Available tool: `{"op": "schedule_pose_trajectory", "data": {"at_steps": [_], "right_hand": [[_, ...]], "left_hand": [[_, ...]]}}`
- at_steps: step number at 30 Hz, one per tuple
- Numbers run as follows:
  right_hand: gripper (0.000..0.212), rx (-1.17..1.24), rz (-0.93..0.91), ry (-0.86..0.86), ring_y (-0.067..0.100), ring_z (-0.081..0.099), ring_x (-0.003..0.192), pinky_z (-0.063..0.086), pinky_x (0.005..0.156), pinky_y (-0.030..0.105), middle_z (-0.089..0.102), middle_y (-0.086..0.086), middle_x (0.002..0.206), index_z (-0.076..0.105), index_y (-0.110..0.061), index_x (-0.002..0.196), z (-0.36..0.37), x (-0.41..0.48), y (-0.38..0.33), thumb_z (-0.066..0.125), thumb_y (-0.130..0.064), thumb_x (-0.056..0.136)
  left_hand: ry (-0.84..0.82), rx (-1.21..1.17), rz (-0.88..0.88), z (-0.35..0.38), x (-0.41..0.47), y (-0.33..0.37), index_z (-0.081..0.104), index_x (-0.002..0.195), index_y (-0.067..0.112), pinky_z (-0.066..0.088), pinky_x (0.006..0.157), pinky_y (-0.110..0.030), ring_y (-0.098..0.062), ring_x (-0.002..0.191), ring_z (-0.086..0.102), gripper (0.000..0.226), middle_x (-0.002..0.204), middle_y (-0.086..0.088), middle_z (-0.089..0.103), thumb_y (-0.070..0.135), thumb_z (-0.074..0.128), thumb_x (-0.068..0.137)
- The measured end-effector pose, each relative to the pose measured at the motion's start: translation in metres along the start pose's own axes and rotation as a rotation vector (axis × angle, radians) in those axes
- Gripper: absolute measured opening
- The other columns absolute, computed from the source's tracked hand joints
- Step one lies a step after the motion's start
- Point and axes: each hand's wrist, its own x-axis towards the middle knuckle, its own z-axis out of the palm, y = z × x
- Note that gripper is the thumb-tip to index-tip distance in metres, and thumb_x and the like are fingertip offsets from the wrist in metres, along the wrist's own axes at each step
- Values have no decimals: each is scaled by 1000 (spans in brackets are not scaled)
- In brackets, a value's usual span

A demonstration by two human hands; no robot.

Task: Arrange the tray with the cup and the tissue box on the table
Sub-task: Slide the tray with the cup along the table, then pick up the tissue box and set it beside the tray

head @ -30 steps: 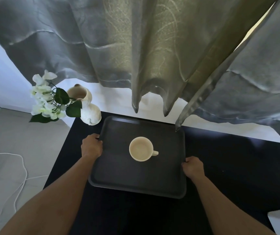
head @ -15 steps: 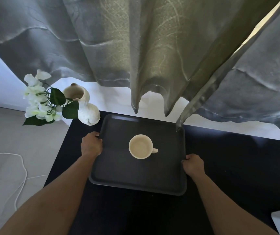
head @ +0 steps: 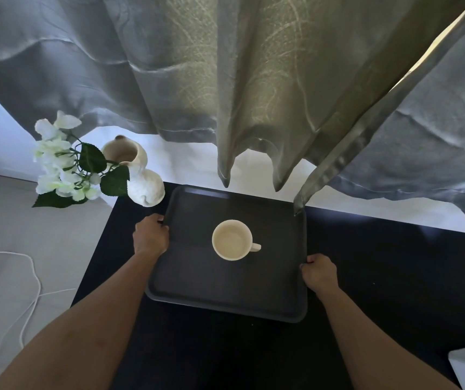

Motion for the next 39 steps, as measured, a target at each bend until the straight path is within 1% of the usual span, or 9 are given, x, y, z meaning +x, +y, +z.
{"op": "schedule_pose_trajectory", "data": {"at_steps": [8,11,13,17,19,22,28,35,39], "right_hand": [[14,-13,17,2,13,53,70,39,58,28,59,6,86,60,-4,107,-2,-4,-1,56,-9,94],[34,25,15,16,22,60,89,43,68,28,63,14,112,55,-4,128,-4,-11,-2,55,-13,95],[37,51,13,40,28,60,103,42,76,31,60,16,122,53,-5,132,-7,-19,-4,54,-13,95],[20,46,-37,59,13,55,73,37,55,26,64,11,100,61,-5,107,-12,-32,-12,50,-18,97],[22,25,-69,90,12,55,67,36,53,25,67,12,92,65,-6,91,-15,-39,-17,49,-20,97],[26,41,-123,123,14,55,64,38,56,26,62,7,77,61,-10,76,-18,-56,-26,49,-19,97],[28,53,-231,175,16,56,67,40,59,27,64,11,81,66,-2,89,-15,-111,-32,48,-21,99],[26,130,-270,216,25,66,87,51,80,37,68,12,92,66,-4,94,-17,-173,-6,49,-23,98],[20,153,-288,221,18,64,83,48,72,31,66,2,87,62,-16,87,-25,-200,28,47,-24,98]], "left_hand": [[-24,36,16,-1,-4,0,56,133,9,42,101,-45,-39,123,53,41,129,-17,61,16,55,92],[-15,108,43,-2,-10,3,55,132,5,41,99,-47,-41,121,52,40,131,-20,55,19,50,95],[7,156,65,-4,-17,5,55,128,1,41,97,-48,-41,120,51,37,130,-21,52,18,44,96],[43,199,128,-15,-31,12,53,129,2,42,96,-50,-40,121,50,38,131,-19,51,19,43,96],[56,194,195,-22,-37,15,55,130,5,43,95,-51,-39,121,51,39,131,-18,53,20,44,95],[51,161,298,-32,-50,19,65,113,8,47,87,-47,-40,108,60,31,115,-16,64,22,45,94],[10,182,466,-53,-91,31,67,100,11,51,79,-42,-39,94,64,30,98,-14,69,29,44,96],[-70,209,685,-62,-143,41,66,90,11,48,71,-37,-35,87,65,28,90,-12,69,31,46,95],[-136,200,764,-52,-172,47,68,96,12,49,71,-37,-36,90,66,27,98,-14,72,29,47,94]]}}
